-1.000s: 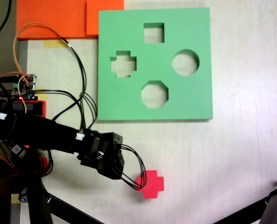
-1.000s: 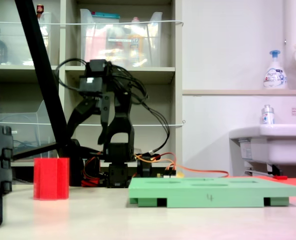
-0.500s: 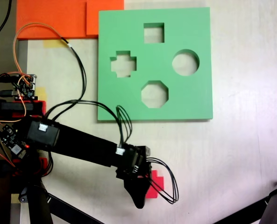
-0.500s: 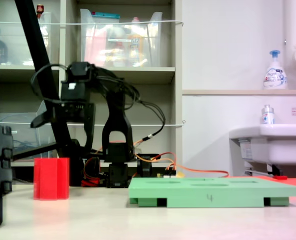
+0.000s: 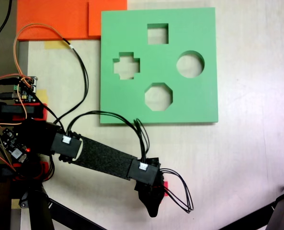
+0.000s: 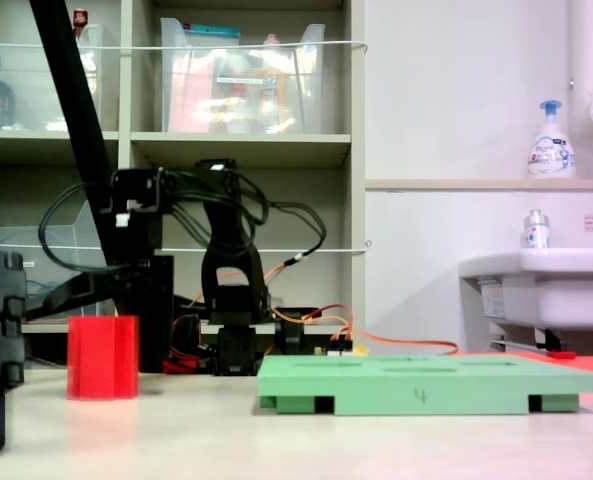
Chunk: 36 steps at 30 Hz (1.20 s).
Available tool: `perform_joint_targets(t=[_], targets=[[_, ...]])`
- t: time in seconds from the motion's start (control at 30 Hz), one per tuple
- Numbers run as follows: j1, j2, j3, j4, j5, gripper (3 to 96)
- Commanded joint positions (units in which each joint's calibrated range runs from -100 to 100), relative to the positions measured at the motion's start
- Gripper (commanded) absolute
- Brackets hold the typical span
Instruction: Put the cross columnar block into the corresponding hole
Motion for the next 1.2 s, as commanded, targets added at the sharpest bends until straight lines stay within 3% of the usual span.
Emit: perform_joint_targets(t=[0.03,0.2,0.33,0.63,0.87,1.2], targets=[[-0.3,0.4,3.7,2.8,-0.8,95.1],[-0.4,1.7,3.7,2.9,-0.9,92.8],[-0.8,1.8,3.5,2.9,-0.9,62.3],[-1.6,-1.1,1.2,1.9,-0.8,39.3],[-1.8,-3.6,1.2,-3.8,-0.5,32.1],[1.7,-25.8,5.9,-10.5,5.4,31.3]])
